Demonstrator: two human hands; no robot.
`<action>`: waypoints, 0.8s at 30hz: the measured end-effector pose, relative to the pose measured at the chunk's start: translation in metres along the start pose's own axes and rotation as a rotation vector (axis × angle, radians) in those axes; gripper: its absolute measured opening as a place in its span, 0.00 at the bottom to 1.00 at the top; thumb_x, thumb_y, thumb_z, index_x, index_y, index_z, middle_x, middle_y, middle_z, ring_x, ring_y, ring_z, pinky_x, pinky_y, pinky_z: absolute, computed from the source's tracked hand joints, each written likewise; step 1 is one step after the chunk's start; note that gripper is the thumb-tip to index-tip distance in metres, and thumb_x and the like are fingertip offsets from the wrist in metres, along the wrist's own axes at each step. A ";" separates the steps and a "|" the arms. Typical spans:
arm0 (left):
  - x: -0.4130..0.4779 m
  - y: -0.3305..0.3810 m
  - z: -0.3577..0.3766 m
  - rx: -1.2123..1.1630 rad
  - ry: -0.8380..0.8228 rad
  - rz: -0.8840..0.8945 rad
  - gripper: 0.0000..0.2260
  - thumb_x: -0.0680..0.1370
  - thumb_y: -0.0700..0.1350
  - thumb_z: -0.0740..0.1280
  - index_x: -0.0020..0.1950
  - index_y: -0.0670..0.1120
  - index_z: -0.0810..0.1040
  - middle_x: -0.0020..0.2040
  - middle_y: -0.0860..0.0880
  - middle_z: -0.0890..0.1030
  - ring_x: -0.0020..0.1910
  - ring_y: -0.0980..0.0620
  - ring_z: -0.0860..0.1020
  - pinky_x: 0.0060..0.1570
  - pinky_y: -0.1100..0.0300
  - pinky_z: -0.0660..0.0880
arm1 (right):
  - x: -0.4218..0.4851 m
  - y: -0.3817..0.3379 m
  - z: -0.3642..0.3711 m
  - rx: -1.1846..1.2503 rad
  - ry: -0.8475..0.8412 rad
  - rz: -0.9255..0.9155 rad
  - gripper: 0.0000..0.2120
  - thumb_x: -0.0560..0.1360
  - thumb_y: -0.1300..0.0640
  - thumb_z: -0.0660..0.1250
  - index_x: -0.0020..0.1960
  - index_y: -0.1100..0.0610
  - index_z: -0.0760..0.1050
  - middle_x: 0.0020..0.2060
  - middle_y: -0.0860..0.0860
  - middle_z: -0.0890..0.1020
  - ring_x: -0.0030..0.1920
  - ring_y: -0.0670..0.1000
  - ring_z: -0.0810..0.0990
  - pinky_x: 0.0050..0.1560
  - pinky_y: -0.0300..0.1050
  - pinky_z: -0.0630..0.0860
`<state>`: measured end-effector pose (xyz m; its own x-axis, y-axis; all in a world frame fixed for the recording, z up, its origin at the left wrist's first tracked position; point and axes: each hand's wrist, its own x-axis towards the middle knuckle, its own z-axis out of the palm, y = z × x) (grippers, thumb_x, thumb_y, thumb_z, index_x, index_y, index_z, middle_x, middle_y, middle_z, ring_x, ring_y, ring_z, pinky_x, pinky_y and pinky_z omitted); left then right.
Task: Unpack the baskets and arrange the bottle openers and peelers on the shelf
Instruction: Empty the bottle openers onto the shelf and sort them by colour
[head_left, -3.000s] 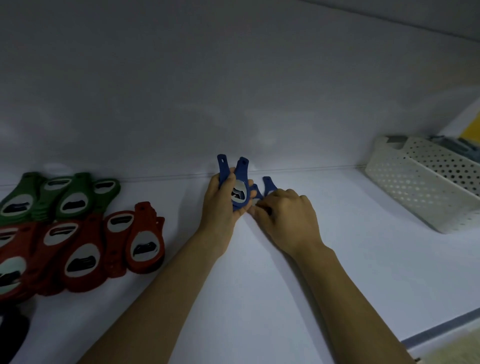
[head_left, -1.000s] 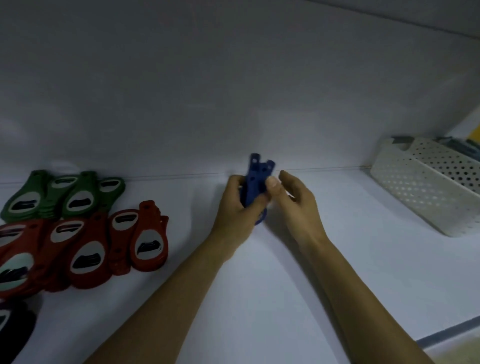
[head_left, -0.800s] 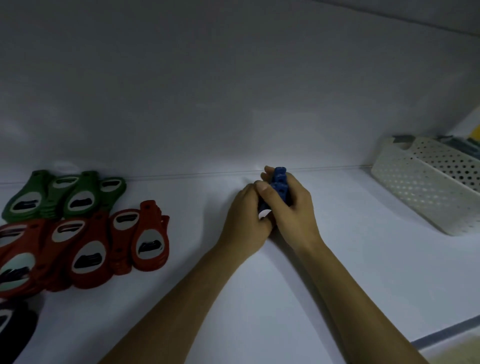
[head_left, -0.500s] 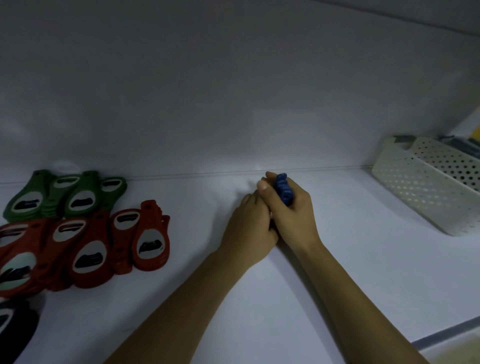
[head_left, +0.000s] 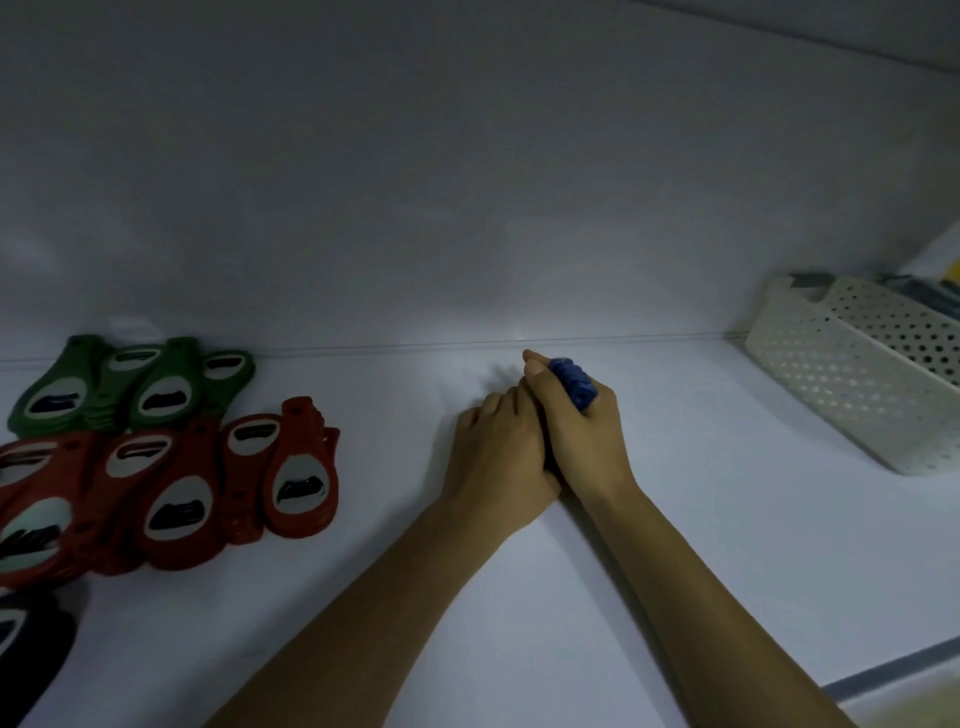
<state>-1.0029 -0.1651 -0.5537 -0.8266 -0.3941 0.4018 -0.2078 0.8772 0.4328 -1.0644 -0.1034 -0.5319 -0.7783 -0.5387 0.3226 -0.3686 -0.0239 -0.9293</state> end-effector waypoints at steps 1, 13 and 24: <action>0.001 0.000 0.000 -0.007 -0.004 -0.007 0.21 0.75 0.46 0.61 0.67 0.45 0.68 0.57 0.47 0.76 0.57 0.48 0.73 0.58 0.55 0.68 | 0.000 0.002 0.002 -0.002 -0.012 0.013 0.14 0.79 0.58 0.62 0.37 0.44 0.72 0.32 0.36 0.77 0.39 0.37 0.77 0.50 0.39 0.73; 0.004 0.010 -0.009 0.022 -0.045 -0.115 0.18 0.75 0.44 0.62 0.64 0.44 0.69 0.55 0.46 0.77 0.55 0.47 0.74 0.54 0.55 0.71 | -0.005 -0.019 0.005 -0.001 -0.019 0.258 0.14 0.78 0.52 0.59 0.35 0.54 0.66 0.32 0.49 0.74 0.39 0.50 0.75 0.51 0.54 0.75; -0.101 0.050 -0.060 -0.464 0.179 -0.243 0.24 0.71 0.40 0.71 0.63 0.51 0.68 0.52 0.56 0.77 0.49 0.56 0.78 0.46 0.66 0.74 | -0.091 -0.072 -0.002 0.417 0.027 0.229 0.15 0.74 0.58 0.67 0.30 0.57 0.67 0.22 0.52 0.75 0.27 0.49 0.73 0.29 0.38 0.72</action>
<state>-0.8985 -0.0977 -0.5238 -0.6730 -0.6464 0.3594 -0.0956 0.5579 0.8244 -0.9681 -0.0509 -0.4942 -0.8309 -0.5474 0.1001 0.0457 -0.2464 -0.9681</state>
